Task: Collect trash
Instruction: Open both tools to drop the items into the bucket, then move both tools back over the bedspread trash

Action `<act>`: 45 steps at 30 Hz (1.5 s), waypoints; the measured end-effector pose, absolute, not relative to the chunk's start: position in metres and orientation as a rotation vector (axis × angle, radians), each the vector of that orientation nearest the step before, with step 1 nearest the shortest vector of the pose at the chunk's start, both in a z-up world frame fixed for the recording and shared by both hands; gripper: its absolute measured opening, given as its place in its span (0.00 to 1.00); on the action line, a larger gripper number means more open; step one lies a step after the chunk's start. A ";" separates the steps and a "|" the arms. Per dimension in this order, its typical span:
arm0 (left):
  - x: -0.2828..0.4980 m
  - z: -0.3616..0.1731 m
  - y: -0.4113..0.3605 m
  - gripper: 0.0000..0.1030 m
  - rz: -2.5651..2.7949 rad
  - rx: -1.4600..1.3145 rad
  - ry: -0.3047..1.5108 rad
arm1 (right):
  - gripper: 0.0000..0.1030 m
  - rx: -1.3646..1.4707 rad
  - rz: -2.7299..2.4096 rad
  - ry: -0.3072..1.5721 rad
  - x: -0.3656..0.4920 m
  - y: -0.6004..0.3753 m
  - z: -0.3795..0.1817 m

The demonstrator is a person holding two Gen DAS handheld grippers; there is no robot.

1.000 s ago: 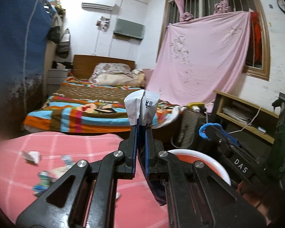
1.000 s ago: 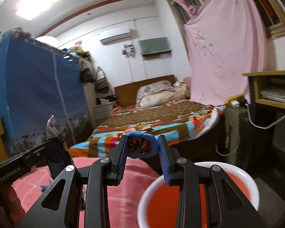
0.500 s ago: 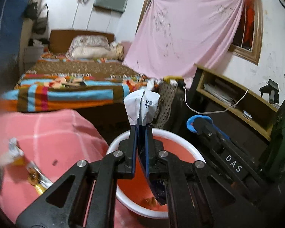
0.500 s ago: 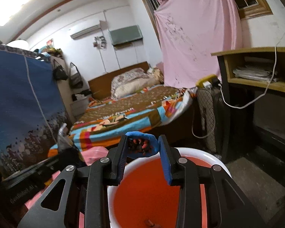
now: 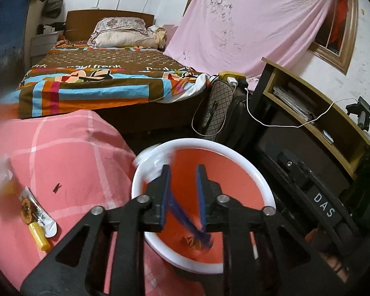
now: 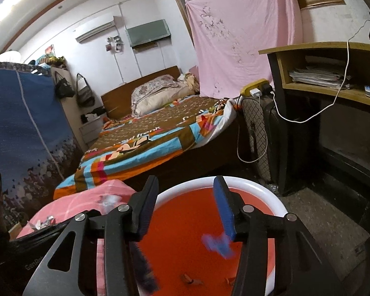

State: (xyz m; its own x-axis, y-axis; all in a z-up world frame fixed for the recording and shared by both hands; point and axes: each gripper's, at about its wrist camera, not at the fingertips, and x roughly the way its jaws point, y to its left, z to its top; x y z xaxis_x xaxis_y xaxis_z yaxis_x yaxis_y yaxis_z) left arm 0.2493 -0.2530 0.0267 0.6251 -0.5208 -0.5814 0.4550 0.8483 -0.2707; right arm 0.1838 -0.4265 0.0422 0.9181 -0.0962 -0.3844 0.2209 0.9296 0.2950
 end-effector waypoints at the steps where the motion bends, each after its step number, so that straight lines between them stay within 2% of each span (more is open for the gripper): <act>1: 0.249 0.027 -0.252 0.10 -0.557 -0.102 0.698 | 0.44 0.340 -0.169 0.376 0.184 -0.427 0.042; 8: 0.251 0.029 -0.243 0.20 -0.536 -0.115 0.696 | 0.44 0.338 -0.170 0.376 0.185 -0.427 0.042; 15: 0.251 0.033 -0.224 0.34 -0.494 -0.135 0.661 | 0.47 0.339 -0.164 0.365 0.186 -0.421 0.043; 19: 0.249 0.042 -0.202 0.47 -0.444 -0.159 0.598 | 0.68 0.334 -0.149 0.337 0.188 -0.412 0.047; 24: 0.242 0.053 -0.169 0.68 -0.370 -0.172 0.487 | 0.76 0.311 -0.118 0.290 0.193 -0.393 0.056; 26: 0.239 0.057 -0.154 0.73 -0.338 -0.170 0.449 | 0.82 0.304 -0.097 0.268 0.194 -0.385 0.059; 28: 0.236 0.060 -0.137 0.86 -0.292 -0.162 0.418 | 0.88 0.292 -0.070 0.241 0.195 -0.375 0.062; 31: 0.231 0.064 -0.114 0.89 -0.235 -0.158 0.372 | 1.00 0.266 -0.037 0.199 0.195 -0.359 0.066; 45: 0.192 0.050 -0.018 0.89 -0.039 -0.133 0.253 | 1.00 0.085 0.174 0.079 0.189 -0.283 0.073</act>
